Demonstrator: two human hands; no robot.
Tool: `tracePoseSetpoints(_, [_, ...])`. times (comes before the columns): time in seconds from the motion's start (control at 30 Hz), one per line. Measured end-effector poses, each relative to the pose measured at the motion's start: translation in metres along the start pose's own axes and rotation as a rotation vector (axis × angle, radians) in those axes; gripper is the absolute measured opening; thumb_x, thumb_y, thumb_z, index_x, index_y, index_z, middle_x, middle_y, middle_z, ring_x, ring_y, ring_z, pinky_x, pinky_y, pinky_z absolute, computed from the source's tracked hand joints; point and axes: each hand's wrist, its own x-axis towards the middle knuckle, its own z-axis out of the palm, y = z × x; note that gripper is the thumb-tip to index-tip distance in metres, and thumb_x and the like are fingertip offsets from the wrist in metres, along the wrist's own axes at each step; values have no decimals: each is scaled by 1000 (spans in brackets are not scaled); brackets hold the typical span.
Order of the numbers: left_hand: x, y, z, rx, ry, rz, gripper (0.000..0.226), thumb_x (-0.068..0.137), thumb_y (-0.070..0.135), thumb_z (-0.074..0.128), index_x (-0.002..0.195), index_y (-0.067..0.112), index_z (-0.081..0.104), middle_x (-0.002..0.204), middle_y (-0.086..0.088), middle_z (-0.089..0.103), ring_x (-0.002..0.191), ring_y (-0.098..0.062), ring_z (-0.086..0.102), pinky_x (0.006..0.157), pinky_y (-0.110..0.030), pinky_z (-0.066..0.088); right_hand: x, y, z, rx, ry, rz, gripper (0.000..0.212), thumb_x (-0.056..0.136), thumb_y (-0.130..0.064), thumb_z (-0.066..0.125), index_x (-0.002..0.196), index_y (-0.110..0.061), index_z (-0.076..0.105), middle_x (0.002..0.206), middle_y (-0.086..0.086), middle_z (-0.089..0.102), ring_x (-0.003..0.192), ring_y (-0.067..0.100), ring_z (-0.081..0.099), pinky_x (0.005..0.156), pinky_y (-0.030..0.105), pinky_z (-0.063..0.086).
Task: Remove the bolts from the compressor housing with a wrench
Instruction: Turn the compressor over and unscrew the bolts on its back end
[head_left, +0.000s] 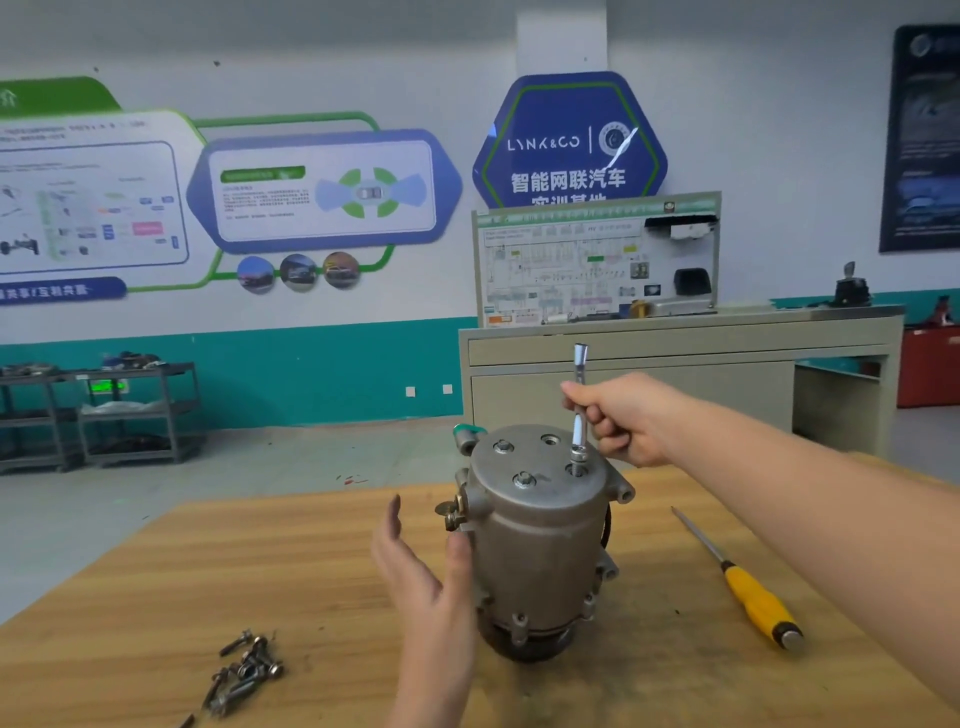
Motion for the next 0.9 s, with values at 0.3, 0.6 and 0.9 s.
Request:
tracePoseSetpoints(0.3, [34,74,37,747,-181,432,35,87,56,53,113,36,66,116,21,64,116,-3,50,108,-35,33,-4,-8,21,40,-132,-55,28,100,-30,47,78,-15,52,40,-7,35,34,7,28,35,17,23])
tracePoseSetpoints(0.6, [35,86,46,513,-58,245,27,89,46,62,105,28,72,87,14,70,88,-6,60,87,-35,49,-10,-8,27,191,-140,-98,31,100,-27,43,72,-16,47,36,-8,32,29,7,27,34,17,23])
tracePoseSetpoints(0.9, [55,104,8,246,17,403,18,93,37,54,78,30,59,68,17,66,62,0,59,58,-12,41,-43,-5,34,952,-400,-62,15,84,-9,64,69,-6,60,50,-1,58,36,3,52,33,13,39])
